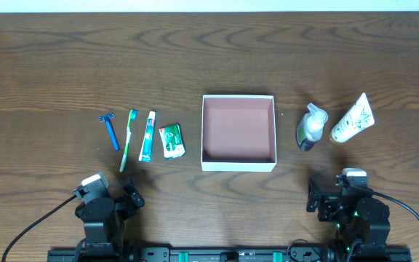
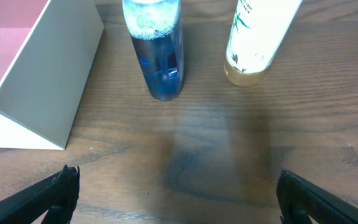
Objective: Pack container
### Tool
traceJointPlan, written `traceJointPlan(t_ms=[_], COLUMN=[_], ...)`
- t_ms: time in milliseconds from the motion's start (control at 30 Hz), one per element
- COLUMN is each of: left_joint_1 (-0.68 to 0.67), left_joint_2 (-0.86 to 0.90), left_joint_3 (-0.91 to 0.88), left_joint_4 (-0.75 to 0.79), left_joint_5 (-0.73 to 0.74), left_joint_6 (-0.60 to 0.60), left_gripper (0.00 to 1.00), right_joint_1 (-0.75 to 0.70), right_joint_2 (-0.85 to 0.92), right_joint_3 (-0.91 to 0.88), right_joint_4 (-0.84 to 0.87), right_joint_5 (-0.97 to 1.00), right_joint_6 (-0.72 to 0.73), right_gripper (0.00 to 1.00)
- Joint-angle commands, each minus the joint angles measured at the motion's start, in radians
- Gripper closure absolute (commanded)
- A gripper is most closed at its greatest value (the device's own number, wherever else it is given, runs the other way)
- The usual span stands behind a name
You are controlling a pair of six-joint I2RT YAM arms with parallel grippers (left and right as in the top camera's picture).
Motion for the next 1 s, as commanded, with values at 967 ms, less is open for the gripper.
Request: traceJointPlan(t_ms=[967], left_joint_1=[-0.004], left_joint_2=[-0.007], left_joint_3=[-0.022], left_joint_4=[-0.003], left_joint_5=[-0.001], left_joint_6=[-0.005], left_gripper=[0.02], right_joint_1=[-0.002], right_joint_2=[0.129], right_joint_3=[0.078], right_joint_4=[0.686], right_joint_5=[-0.259], right_joint_6=[0.195], right_gripper=[0.01])
